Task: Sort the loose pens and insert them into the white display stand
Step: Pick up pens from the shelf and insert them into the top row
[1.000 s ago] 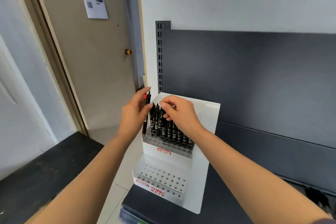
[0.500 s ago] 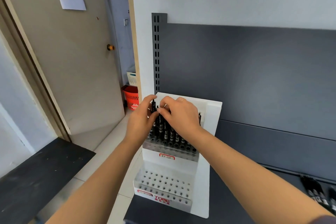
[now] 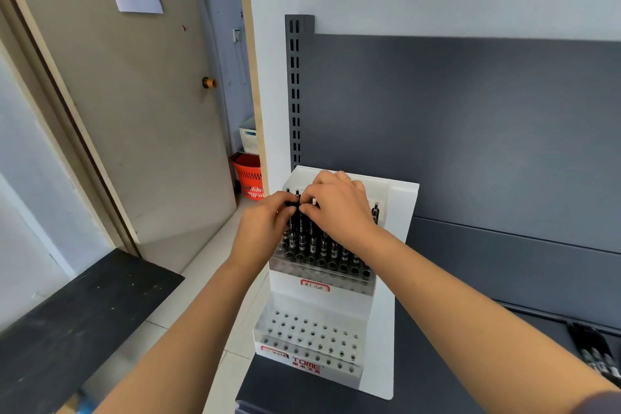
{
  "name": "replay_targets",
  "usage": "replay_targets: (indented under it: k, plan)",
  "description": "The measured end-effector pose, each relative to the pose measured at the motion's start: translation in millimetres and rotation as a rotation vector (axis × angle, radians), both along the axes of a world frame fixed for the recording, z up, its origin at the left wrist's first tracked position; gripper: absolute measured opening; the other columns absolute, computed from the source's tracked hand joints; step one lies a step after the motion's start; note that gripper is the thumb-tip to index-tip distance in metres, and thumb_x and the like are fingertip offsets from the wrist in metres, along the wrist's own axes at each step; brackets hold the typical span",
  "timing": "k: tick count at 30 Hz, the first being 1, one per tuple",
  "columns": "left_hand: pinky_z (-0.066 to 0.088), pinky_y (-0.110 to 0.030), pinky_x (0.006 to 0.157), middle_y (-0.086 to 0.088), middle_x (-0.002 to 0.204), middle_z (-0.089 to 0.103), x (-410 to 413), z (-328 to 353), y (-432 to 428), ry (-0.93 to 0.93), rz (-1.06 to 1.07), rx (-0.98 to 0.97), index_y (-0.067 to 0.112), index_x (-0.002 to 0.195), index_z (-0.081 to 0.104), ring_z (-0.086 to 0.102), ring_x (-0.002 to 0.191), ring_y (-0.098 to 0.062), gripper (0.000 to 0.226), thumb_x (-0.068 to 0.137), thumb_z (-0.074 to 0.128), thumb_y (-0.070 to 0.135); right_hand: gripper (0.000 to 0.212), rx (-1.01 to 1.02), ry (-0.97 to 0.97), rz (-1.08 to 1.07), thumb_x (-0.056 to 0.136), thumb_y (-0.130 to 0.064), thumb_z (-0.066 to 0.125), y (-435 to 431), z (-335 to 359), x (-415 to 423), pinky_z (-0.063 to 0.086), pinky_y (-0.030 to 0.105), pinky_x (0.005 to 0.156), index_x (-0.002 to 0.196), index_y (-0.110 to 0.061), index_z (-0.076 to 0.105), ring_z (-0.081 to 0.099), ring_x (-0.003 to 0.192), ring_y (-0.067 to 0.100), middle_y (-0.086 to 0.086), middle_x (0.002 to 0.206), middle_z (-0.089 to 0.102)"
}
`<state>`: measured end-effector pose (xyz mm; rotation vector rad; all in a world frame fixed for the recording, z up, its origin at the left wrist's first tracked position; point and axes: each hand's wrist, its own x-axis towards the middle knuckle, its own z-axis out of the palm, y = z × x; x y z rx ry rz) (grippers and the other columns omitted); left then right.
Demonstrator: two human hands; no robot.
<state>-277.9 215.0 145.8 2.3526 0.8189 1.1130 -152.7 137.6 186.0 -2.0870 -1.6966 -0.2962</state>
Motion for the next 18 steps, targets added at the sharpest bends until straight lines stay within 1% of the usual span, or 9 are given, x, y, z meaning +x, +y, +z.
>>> replay_targets:
  k: [2,4,6,8,10,13,15,18]
  plan:
    - [0.053,-0.040,0.071,-0.002,0.084,0.067,1,3,1,0.047,0.021,-0.024,0.013,0.103,0.065,0.063,0.074,-0.024,0.015,0.090,0.058,0.013,0.018,0.004,0.016,-0.030,0.091,-0.037,0.058,2,-1,-2,0.030,0.036,0.086,0.098,-0.027,0.070,0.042,0.109,0.021,-0.006,0.109,0.052]
    - [0.052,-0.041,0.070,0.001,0.082,0.065,2,4,-1,0.082,0.046,-0.032,0.016,0.102,0.063,0.060,0.075,-0.023,0.013,0.092,0.055,0.015,0.017,-0.015,0.025,-0.035,0.091,-0.037,0.058,3,0,-3,0.028,0.035,0.084,0.097,-0.026,0.070,0.042,0.110,0.021,-0.006,0.110,0.051]
    - [0.050,-0.038,0.067,0.001,0.088,0.064,3,4,-4,0.116,0.073,-0.017,0.019,0.105,0.059,0.057,0.077,-0.021,0.014,0.093,0.052,0.019,0.016,-0.025,0.033,-0.023,0.091,-0.037,0.057,1,1,-2,0.027,0.034,0.083,0.096,-0.028,0.070,0.042,0.109,0.020,-0.007,0.109,0.051]
    - [0.046,-0.035,0.065,0.000,0.095,0.060,5,6,-7,0.119,0.100,0.031,0.021,0.111,0.055,0.053,0.079,-0.018,0.018,0.094,0.050,0.022,0.016,0.030,0.056,-0.005,0.091,-0.037,0.057,-5,2,2,0.029,0.035,0.087,0.097,-0.028,0.068,0.043,0.108,0.019,-0.007,0.109,0.051]
    - [0.044,-0.035,0.068,-0.002,0.097,0.058,9,11,-13,0.073,0.117,0.106,0.018,0.112,0.055,0.052,0.085,-0.021,0.020,0.093,0.051,0.021,0.016,0.129,0.101,0.001,0.091,-0.034,0.056,-17,4,9,0.031,0.035,0.090,0.099,-0.027,0.067,0.045,0.106,0.018,-0.007,0.110,0.053]
    - [0.041,-0.034,0.075,-0.004,0.100,0.058,23,24,-30,0.019,0.111,0.211,0.015,0.105,0.060,0.052,0.091,-0.024,0.016,0.091,0.055,0.018,0.017,0.230,0.145,-0.014,0.093,-0.029,0.055,-38,6,26,0.037,0.033,0.089,0.102,-0.023,0.067,0.049,0.103,0.020,-0.005,0.109,0.057]
    - [0.040,-0.035,0.077,-0.003,0.102,0.060,39,33,-46,0.013,0.084,0.267,0.014,0.101,0.062,0.053,0.093,-0.024,0.013,0.090,0.057,0.017,0.018,0.257,0.160,-0.036,0.093,-0.027,0.054,-56,7,41,0.039,0.033,0.087,0.104,-0.021,0.067,0.050,0.103,0.021,-0.003,0.110,0.058]
    - [0.040,-0.034,0.079,-0.002,0.102,0.062,69,42,-74,0.040,0.010,0.324,0.015,0.101,0.063,0.054,0.095,-0.023,0.013,0.090,0.056,0.019,0.021,0.246,0.163,-0.072,0.094,-0.028,0.052,-85,5,67,0.042,0.031,0.084,0.108,-0.021,0.066,0.050,0.105,0.019,-0.003,0.113,0.057]
